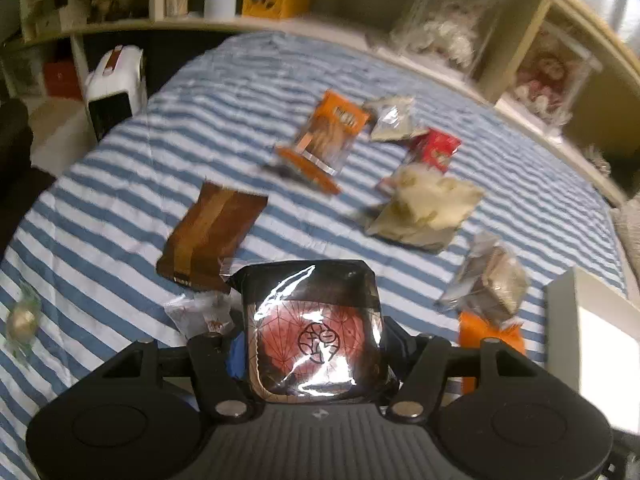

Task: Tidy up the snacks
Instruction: 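Carry both held snacks over the white tray box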

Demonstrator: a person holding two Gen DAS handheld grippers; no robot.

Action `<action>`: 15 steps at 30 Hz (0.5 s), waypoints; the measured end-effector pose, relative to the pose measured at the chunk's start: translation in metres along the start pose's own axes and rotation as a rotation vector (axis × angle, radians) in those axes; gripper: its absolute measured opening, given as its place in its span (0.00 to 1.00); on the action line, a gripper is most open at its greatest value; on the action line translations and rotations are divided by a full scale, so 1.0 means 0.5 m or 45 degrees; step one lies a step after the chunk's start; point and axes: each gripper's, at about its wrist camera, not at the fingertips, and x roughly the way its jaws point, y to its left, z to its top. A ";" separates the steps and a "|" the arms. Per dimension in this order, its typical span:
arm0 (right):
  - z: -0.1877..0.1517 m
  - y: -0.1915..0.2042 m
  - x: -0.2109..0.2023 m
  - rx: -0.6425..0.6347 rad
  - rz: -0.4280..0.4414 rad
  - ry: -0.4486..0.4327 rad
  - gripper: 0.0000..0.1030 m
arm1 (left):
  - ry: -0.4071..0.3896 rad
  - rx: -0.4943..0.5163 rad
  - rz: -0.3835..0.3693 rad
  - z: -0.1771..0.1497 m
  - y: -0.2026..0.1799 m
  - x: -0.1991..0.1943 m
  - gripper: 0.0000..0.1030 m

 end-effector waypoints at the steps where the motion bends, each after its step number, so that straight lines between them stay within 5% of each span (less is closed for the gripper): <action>1: 0.004 -0.002 -0.009 0.005 -0.007 -0.023 0.42 | -0.014 0.010 -0.008 -0.001 -0.002 -0.012 0.63; 15: 0.045 -0.030 -0.150 0.011 -0.059 -0.268 0.42 | -0.140 0.131 -0.129 -0.036 -0.067 -0.153 0.63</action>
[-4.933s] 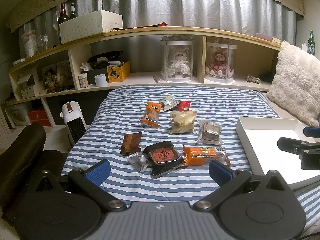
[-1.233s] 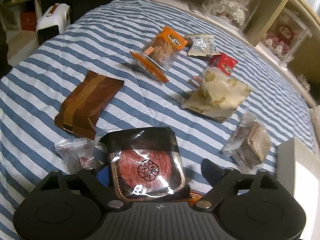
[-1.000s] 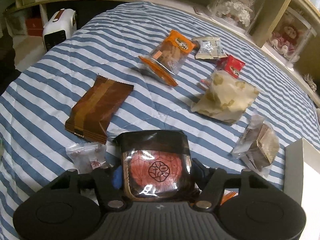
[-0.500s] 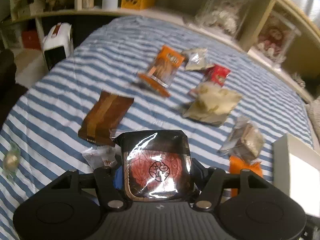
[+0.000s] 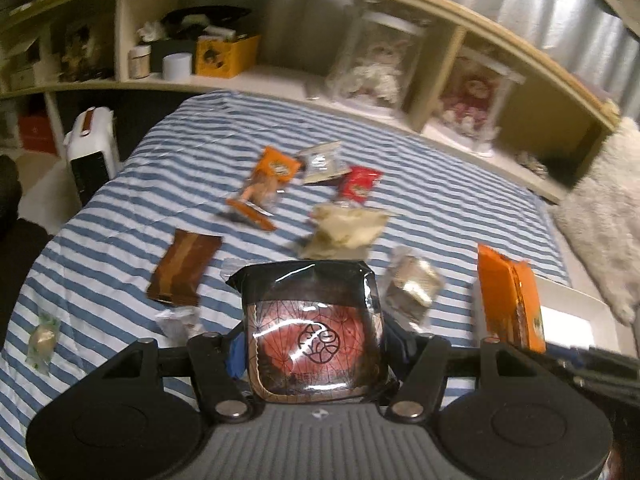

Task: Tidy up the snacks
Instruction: 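Carry both held snacks over the white tray box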

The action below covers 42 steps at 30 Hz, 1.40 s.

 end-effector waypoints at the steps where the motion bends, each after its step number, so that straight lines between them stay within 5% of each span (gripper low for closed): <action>1: -0.001 -0.003 -0.013 -0.008 -0.015 -0.005 0.42 | -0.004 0.013 -0.015 -0.003 -0.013 -0.008 0.63; 22: -0.078 -0.236 -0.305 0.087 -0.271 -0.125 0.43 | 0.047 0.188 -0.300 -0.101 -0.361 -0.024 0.64; 42: -0.188 -0.448 -0.369 0.251 -0.409 -0.041 0.44 | 0.261 0.116 -0.518 -0.216 -0.584 0.111 0.64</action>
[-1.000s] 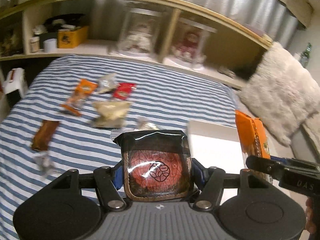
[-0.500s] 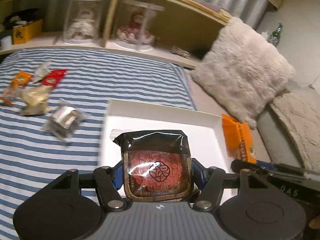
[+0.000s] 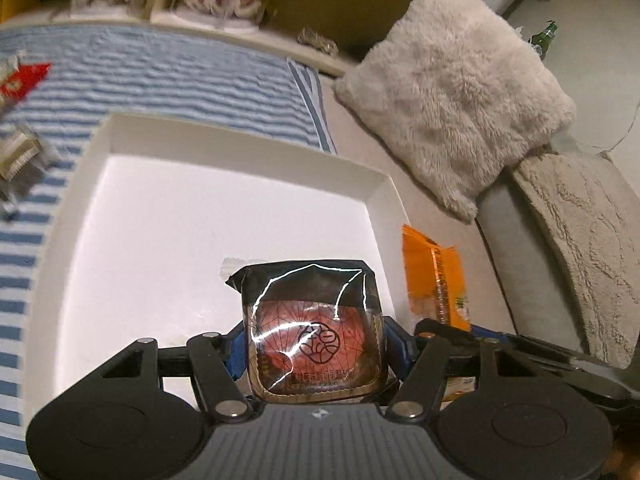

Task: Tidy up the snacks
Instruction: 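Carry both held snacks over the white tray box, then lower mooncake box into tray and open left tool while right tool releases orange bar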

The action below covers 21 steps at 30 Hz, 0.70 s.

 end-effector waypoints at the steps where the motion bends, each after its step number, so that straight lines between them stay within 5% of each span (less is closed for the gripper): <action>1: -0.003 -0.008 0.007 0.009 -0.001 0.011 0.44 | 0.008 -0.008 -0.007 -0.002 0.001 0.010 0.64; 12: -0.018 -0.050 0.076 0.046 0.016 0.097 0.45 | 0.119 -0.189 -0.102 0.002 0.036 0.096 0.64; 21: -0.013 -0.060 0.057 0.031 0.056 0.045 0.67 | 0.113 -0.113 -0.072 0.015 0.037 0.074 0.74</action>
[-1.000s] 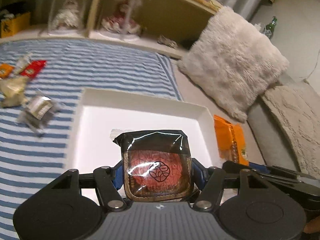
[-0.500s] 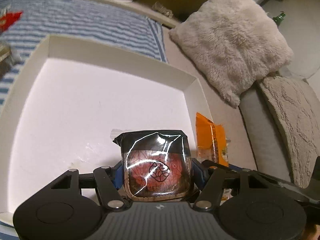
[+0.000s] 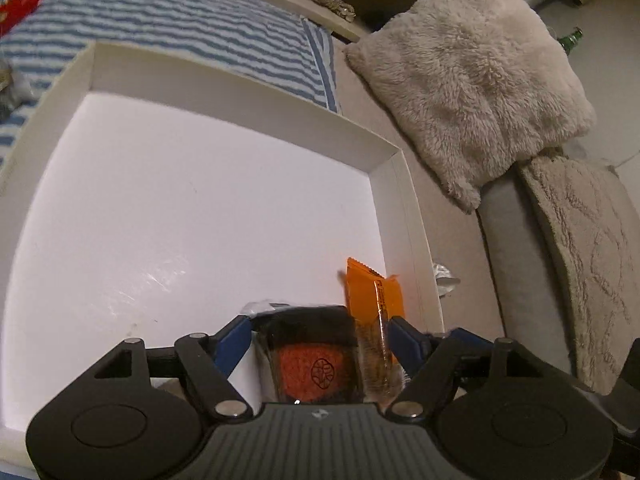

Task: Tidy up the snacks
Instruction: 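Lower mooncake box into tray and open left tool while right tool releases orange bar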

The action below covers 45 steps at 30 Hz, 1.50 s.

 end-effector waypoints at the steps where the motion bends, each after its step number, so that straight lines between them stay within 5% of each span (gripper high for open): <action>1: -0.002 0.001 -0.007 -0.004 0.012 -0.005 0.71 | -0.005 0.017 0.008 -0.001 -0.003 -0.007 0.75; 4: -0.010 0.010 -0.022 -0.042 -0.022 -0.010 0.85 | -0.006 0.076 0.037 -0.003 -0.013 -0.027 0.80; 18: -0.043 0.027 -0.067 -0.081 -0.052 -0.024 0.98 | -0.040 0.298 0.142 -0.027 -0.040 -0.118 0.99; 45: -0.060 0.077 -0.167 0.020 -0.158 -0.117 0.99 | -0.164 0.433 0.202 -0.062 0.011 -0.268 1.00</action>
